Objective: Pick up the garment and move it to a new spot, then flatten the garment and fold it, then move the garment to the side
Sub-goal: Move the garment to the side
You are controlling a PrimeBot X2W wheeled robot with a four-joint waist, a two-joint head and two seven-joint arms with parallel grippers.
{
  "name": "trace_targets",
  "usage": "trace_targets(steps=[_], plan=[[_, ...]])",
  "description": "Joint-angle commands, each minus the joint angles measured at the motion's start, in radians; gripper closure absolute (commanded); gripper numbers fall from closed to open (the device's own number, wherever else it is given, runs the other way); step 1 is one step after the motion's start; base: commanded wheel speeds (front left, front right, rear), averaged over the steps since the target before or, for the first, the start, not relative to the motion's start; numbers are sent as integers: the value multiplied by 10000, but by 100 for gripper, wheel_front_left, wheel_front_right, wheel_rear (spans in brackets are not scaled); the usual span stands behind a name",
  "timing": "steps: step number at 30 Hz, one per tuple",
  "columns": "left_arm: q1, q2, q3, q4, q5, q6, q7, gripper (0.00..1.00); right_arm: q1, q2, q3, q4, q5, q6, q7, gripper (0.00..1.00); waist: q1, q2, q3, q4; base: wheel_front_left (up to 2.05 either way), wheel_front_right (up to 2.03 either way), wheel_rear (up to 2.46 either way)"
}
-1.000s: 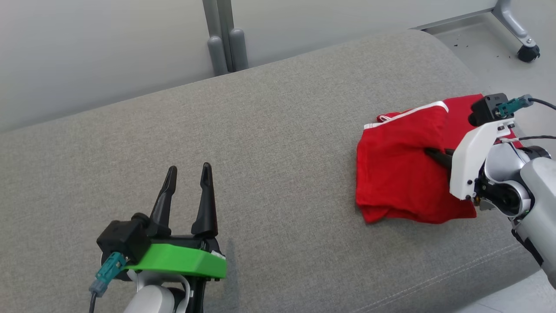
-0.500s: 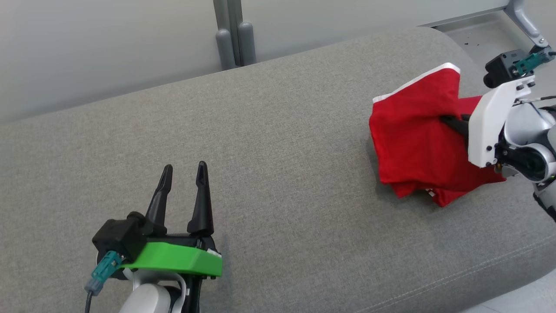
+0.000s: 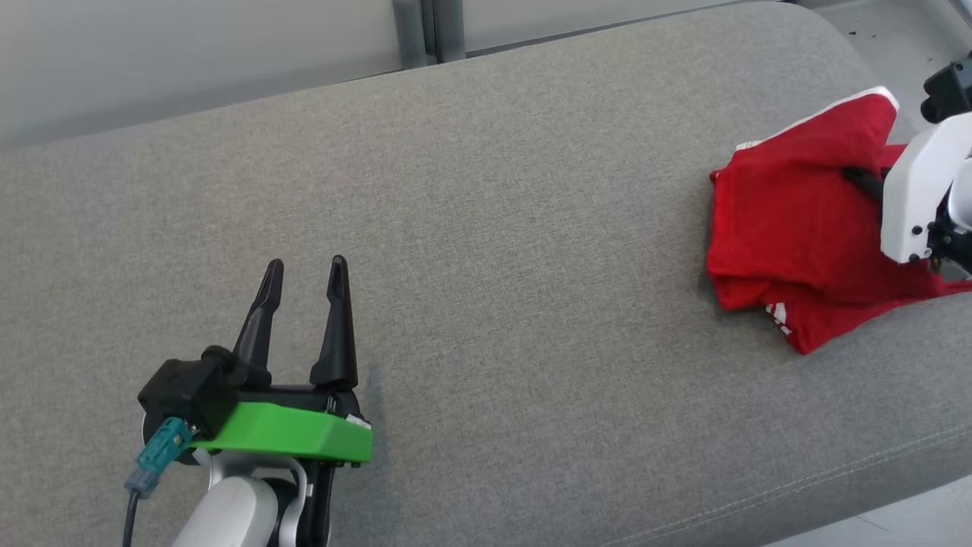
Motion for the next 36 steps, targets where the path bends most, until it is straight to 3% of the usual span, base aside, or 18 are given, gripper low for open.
trace_targets(steps=[1,6,12,23,36], plan=[[-158,108,31,-44,114,87,41,0,-246,-83,-10,23,-81,1,-213,100,0,-1,208,127,0,0,0],[-249,232,69,-227,146,150,138,0,-477,-108,215,-25,42,1,-697,100,0,-1,407,155,0,0,0],[-316,312,25,-352,228,214,264,0,-557,-703,1048,108,-206,1,-1004,100,0,-1,635,193,0,0,0],[-340,595,-62,-636,348,334,586,0,-681,-1281,1679,1661,-481,1,-2272,100,0,-1,910,291,0,0,0],[-450,910,-178,-974,491,451,971,0,-1604,-1350,3279,3526,-2476,-3,-4240,100,0,-1,1371,509,0,0,0]])
